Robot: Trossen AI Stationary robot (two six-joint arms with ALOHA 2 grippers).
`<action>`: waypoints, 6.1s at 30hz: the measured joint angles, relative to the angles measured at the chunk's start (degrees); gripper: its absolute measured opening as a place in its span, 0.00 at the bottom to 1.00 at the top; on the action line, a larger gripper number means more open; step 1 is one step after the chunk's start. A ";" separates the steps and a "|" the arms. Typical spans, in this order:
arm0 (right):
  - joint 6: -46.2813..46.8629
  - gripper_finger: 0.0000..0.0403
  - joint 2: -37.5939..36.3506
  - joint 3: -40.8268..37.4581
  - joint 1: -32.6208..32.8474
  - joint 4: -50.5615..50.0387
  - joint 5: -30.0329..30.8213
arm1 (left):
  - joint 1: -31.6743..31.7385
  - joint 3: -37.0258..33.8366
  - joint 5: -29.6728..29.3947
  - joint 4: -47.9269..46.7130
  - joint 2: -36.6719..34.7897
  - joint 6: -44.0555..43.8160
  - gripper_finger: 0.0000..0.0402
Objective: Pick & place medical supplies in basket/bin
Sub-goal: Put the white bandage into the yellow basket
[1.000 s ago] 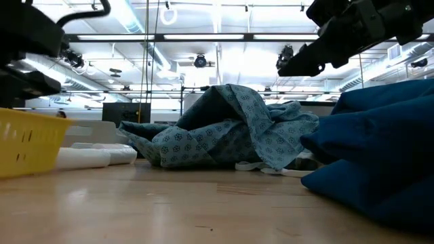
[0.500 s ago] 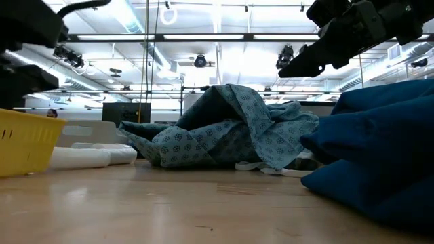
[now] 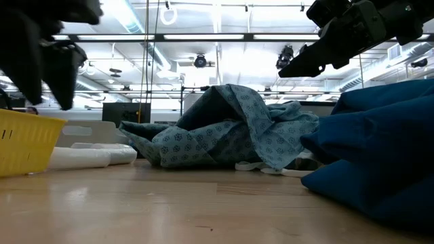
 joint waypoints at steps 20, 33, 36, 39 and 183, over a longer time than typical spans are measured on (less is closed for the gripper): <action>-1.50 0.70 0.00 -0.02 0.00 -2.35 0.02 | 14.96 1.46 6.28 -2.70 5.54 -12.94 0.63; -2.67 0.70 0.00 -0.02 0.00 -2.93 0.04 | 14.97 1.44 11.37 -0.84 9.53 -16.31 0.63; -2.75 0.70 0.00 -0.04 0.00 -2.97 0.04 | 15.00 1.44 11.67 -0.97 10.62 -16.05 0.63; -2.80 0.70 0.00 -0.04 0.00 -2.99 0.04 | 14.97 1.44 11.68 -1.07 11.50 -15.83 0.63; -4.04 0.70 0.00 -0.04 -0.01 6.77 -3.97 | 22.46 -18.99 24.23 112.97 7.04 59.77 0.50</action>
